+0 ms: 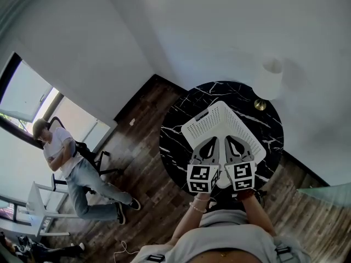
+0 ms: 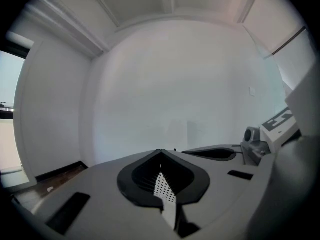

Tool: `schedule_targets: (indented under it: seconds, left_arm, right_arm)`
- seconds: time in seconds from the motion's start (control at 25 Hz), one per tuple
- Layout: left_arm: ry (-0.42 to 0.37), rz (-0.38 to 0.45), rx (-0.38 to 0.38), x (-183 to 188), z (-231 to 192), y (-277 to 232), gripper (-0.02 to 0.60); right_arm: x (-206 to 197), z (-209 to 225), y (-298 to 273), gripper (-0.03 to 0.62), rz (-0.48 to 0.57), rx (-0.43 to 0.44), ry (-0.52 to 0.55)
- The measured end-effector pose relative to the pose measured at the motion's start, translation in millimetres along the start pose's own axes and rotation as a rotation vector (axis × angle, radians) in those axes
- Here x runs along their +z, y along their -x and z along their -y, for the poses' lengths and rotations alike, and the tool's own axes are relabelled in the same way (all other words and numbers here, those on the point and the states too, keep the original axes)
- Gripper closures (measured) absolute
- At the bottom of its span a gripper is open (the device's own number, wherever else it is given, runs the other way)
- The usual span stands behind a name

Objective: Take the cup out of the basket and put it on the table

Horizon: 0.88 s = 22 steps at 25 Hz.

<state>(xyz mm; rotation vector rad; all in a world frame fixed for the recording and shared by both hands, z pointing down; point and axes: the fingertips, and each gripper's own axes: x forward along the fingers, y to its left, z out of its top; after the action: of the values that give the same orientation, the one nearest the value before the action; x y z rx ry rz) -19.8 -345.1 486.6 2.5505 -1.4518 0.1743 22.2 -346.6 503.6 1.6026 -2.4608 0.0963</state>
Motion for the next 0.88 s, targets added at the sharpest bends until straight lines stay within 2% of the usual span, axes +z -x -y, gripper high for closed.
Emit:
schedule_targets:
  seconds: [0.36, 0.88]
  left_arm:
    - [0.022, -0.053, 0.03, -12, -18, -25, 0.577]
    - [0.027, -0.091, 0.055, -17, -48, -47, 0.577]
  right_arm:
    - [-39, 16, -36, 0.583, -0.141, 0.013, 0.068]
    - [-94, 31, -84, 0.582, -0.304, 0.047, -0.009]
